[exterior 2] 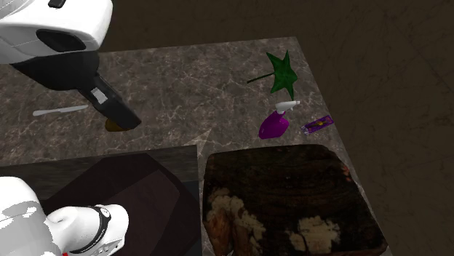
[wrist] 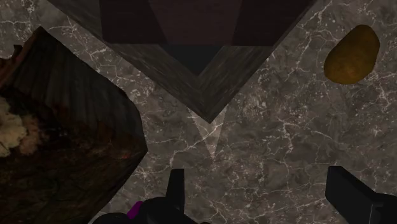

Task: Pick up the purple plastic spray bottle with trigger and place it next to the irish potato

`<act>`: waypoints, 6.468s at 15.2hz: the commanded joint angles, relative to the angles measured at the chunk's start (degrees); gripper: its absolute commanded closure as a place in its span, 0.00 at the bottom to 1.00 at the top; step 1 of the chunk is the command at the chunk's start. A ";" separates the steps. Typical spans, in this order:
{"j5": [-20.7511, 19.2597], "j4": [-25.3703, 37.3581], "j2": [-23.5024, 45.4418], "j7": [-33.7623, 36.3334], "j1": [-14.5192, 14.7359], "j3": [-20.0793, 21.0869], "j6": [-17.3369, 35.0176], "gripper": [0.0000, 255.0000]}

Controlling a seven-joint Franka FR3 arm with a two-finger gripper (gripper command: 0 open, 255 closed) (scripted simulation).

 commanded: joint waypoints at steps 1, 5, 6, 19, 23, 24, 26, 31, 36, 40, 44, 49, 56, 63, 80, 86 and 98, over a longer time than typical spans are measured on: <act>0.00 0.00 0.00 0.00 0.00 0.00 0.00 0.00; -0.22 3.85 9.34 2.58 -1.17 0.12 4.29 0.00; -0.29 4.99 11.69 3.22 -1.45 0.11 5.20 0.00; -1.01 26.07 42.10 10.87 -4.67 -1.41 10.54 0.00; -0.81 35.06 51.59 12.79 -5.63 -2.34 9.79 0.00; -0.71 37.54 54.01 13.24 -5.90 -2.59 9.41 0.00; -0.43 42.83 58.94 14.09 -6.47 -3.11 8.42 0.00; 0.64 58.73 72.27 16.08 -8.34 -4.35 4.23 0.00; 0.92 60.38 75.38 16.57 -8.88 -4.58 5.30 0.00; 0.90 56.28 75.00 16.55 -8.79 -4.58 9.02 0.00; 0.90 56.28 75.00 16.55 -8.79 -4.58 9.02 0.00; 0.90 56.29 75.01 16.56 -8.79 -4.58 9.01 1.00; 0.90 56.31 75.02 16.56 -8.79 -4.57 9.01 1.00; 0.88 59.85 74.82 16.51 -8.88 -4.61 5.27 1.00; 1.20 78.83 78.40 16.24 -9.68 -4.64 -10.12 1.00; 1.66 92.60 83.68 16.15 -10.55 -4.53 -18.59 1.00; -0.36 63.66 60.23 24.93 -2.02 -2.68 -13.23 1.00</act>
